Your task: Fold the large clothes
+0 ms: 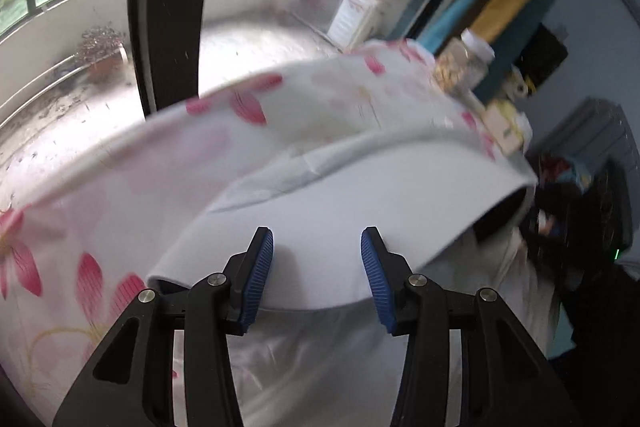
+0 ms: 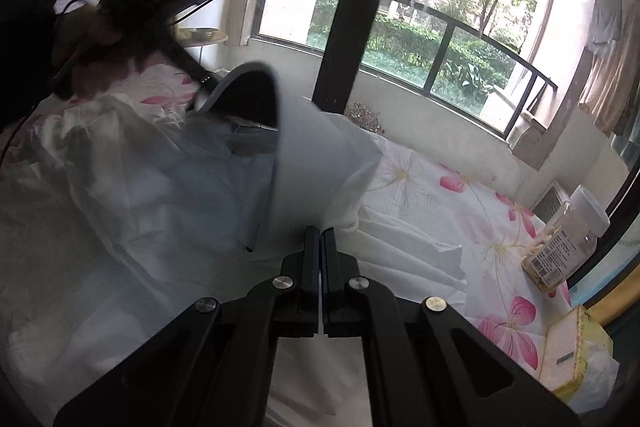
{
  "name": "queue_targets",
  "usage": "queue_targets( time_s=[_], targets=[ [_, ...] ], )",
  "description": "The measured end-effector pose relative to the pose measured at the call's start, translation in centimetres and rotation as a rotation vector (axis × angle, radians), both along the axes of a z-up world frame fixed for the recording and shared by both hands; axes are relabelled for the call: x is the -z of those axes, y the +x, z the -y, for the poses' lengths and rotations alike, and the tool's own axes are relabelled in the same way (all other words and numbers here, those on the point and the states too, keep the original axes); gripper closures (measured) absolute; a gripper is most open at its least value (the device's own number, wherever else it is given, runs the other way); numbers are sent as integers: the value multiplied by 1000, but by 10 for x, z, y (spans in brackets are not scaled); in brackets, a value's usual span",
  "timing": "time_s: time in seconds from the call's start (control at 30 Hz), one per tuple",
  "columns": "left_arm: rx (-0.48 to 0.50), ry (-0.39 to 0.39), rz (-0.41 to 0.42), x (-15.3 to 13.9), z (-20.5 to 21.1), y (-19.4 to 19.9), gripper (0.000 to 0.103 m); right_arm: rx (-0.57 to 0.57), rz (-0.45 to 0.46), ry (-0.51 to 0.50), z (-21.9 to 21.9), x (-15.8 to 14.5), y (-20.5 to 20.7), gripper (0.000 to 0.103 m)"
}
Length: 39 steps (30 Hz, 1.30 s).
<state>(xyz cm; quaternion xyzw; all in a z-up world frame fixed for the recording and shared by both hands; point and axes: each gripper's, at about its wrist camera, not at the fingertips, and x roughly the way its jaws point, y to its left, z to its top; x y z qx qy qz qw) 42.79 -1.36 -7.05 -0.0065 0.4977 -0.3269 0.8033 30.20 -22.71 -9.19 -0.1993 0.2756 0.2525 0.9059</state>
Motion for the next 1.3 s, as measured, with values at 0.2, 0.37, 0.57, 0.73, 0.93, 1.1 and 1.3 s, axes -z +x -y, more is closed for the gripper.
queue_targets(
  time_s=[0.2,0.37,0.57,0.73,0.93,1.1,1.3],
  targets=[
    [-9,-7,-8,15,-11,-18,54,34,-69,80,16,-6,8,85],
    [-8,14,21,17,-8,-34,54,93,-176,310,49,-23,31,31],
    [28,43,37,21,-5,-55,54,141,-347,516,53,-27,82,31],
    [4,28,37,22,-15,-51,54,129,-494,460,7,-4,118,31],
    [-17,24,41,17,-25,-54,54,23,-397,347,-40,-14,109,100],
    [-56,-25,69,-2,-46,-68,54,-120,-208,212,-63,-38,72,101],
    [-164,-35,181,-47,-83,-84,54,-337,35,-34,-99,-50,-3,101]
  ],
)
